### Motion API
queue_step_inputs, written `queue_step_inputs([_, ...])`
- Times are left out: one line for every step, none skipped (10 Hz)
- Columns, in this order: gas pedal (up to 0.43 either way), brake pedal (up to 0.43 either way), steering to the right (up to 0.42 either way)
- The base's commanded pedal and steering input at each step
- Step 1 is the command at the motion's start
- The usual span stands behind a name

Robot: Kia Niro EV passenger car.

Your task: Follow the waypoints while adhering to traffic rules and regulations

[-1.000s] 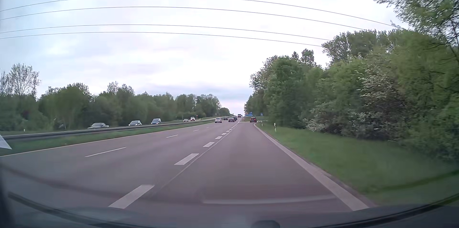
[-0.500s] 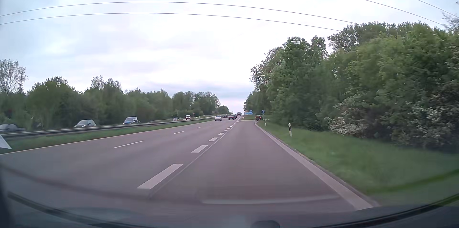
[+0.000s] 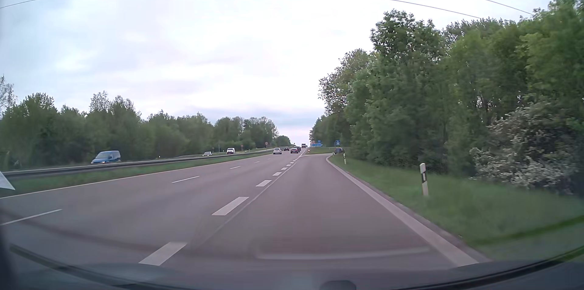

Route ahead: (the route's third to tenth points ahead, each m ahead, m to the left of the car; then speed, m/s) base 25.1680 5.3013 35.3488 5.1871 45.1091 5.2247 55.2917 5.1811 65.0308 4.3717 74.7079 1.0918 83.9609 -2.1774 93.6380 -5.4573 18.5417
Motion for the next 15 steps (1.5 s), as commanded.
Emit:
queue_step_inputs([0.067,0.0,0.0])
queue_step_inputs([0.067,0.0,0.0])
queue_step_inputs([0.067,0.0,0.0])
queue_step_inputs([0.059,0.0,0.0])
queue_step_inputs([0.059,0.0,0.0])
queue_step_inputs([0.059,0.0,0.0])
queue_step_inputs([0.059,0.0,0.0])
queue_step_inputs([0.047,0.0,0.0])
queue_step_inputs([0.047,0.0,0.0])
queue_step_inputs([0.039,0.0,0.0])
queue_step_inputs([0.039,0.0,0.0])
queue_step_inputs([0.039,0.0,0.0])
queue_step_inputs([0.039,0.0,0.0])
queue_step_inputs([0.039,0.0,0.0])
queue_step_inputs([0.039,0.0,0.0])
